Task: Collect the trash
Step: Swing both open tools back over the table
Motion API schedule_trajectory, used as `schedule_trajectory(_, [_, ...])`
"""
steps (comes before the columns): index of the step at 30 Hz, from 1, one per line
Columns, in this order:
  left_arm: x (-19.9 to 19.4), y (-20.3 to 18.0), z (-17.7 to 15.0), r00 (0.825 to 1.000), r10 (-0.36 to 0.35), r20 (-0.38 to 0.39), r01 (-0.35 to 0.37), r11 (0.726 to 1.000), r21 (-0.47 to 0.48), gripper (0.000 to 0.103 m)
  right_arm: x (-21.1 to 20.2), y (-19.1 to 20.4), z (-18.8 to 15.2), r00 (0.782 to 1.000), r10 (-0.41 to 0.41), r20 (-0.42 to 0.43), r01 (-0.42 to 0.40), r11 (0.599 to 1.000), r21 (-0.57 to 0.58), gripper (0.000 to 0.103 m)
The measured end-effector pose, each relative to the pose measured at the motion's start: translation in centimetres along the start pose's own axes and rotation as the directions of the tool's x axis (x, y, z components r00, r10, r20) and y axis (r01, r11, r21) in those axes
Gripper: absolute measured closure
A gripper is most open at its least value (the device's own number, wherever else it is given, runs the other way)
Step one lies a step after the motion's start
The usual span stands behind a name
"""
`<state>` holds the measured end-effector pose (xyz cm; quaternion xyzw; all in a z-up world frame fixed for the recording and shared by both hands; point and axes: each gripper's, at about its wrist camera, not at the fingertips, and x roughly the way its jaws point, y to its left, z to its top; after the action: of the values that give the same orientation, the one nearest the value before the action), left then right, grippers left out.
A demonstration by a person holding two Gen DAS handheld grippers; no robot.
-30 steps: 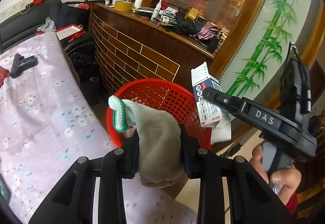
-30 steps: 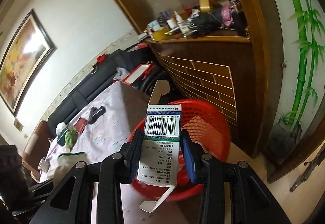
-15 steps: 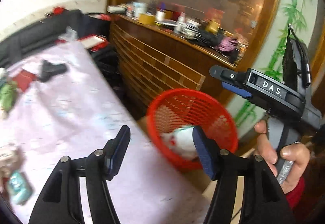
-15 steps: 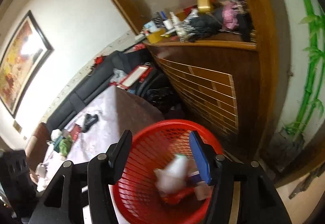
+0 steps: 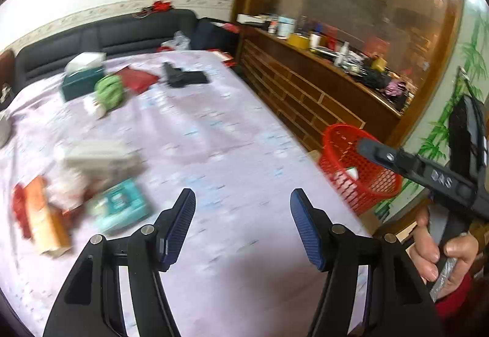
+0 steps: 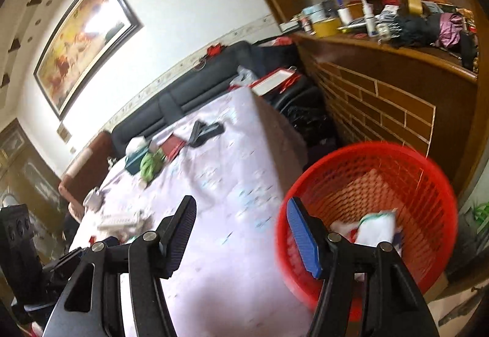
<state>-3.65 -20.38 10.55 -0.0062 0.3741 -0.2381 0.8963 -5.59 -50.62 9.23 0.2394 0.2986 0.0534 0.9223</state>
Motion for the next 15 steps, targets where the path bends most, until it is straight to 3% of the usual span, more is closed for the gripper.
schedule_trajectory(6, [-3.8, 9.0, -2.4, 1.000, -0.001, 0.010, 0.002, 0.993, -0.122, 0.040, 0.4, 5.7, -4.0, 0.999, -0.015, -0.045, 0.012, 0.998, -0.061, 0.037])
schedule_trajectory(10, [-7.6, 16.1, -4.8, 0.993, 0.111, 0.043, -0.099, 0.970, -0.221, 0.040, 2.4, 10.7, -6.2, 0.993, -0.010, -0.116, -0.001, 0.995, -0.100, 0.037])
schedule_trajectory(15, [-11.3, 24.9, -7.7, 0.954, 0.298, 0.036, -0.268, 0.900, -0.345, 0.040, 6.8, 19.4, -9.0, 0.972, 0.041, -0.231, -0.092, 0.972, -0.214, 0.037])
